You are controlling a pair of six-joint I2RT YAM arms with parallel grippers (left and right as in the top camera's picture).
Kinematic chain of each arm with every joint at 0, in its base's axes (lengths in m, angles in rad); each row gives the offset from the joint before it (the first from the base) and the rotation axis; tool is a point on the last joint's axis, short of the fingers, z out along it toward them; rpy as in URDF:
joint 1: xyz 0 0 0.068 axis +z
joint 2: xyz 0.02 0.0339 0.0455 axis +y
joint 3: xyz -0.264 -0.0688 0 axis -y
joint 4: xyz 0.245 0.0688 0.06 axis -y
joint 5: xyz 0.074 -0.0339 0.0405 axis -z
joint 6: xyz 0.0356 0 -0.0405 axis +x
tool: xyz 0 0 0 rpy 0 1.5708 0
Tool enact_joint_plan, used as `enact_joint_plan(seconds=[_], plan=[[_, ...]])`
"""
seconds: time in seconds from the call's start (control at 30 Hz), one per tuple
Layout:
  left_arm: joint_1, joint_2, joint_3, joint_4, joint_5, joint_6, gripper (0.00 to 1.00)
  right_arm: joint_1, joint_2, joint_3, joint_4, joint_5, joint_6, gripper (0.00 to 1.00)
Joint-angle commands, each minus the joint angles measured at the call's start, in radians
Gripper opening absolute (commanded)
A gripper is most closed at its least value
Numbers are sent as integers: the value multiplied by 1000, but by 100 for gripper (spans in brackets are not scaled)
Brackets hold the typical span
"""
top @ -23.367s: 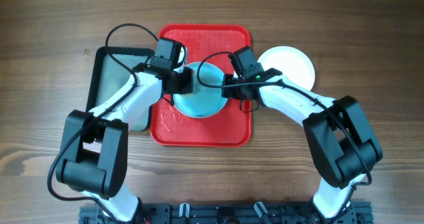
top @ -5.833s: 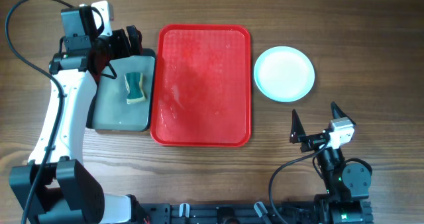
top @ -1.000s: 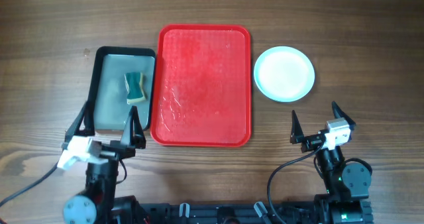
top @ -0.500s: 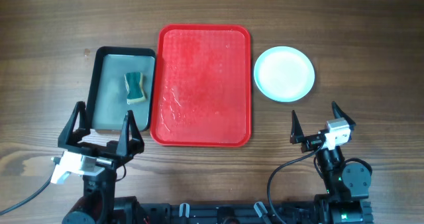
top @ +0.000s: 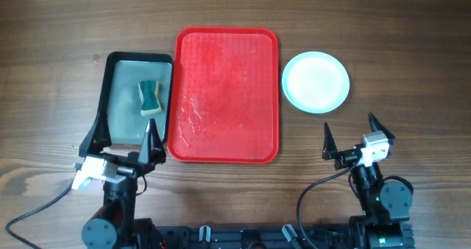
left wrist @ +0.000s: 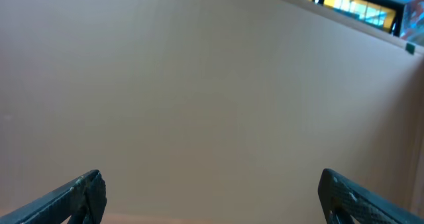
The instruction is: Clean dirty plates on tray and stack at the side
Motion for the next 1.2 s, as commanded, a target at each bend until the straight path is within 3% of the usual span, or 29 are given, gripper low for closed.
enact_joint_plan(seconds=[0.0,0.33,0.53,0.63,0.83,1.17], plan=[[-5,-10,-36,8,-13,-26,100,6,-9,-1,4,-10,-12,100],[-5,-10,-62,-145,-2,-24,100,6,-9,-1,4,-10,-11,100],[-5,-10,-62,-460,-25,15,100,6,-9,-1,4,-10,-12,100],[-4,-10,-62,-470,-45,98,100,6,-9,-1,4,-10,-12,100],[-4,-10,-62,-479,-119,100,100,6,-9,-1,4,-10,-12,100],[-5,-10,-62,-478,-118,99,100,6,-9,-1,4,-10,-12,100]])
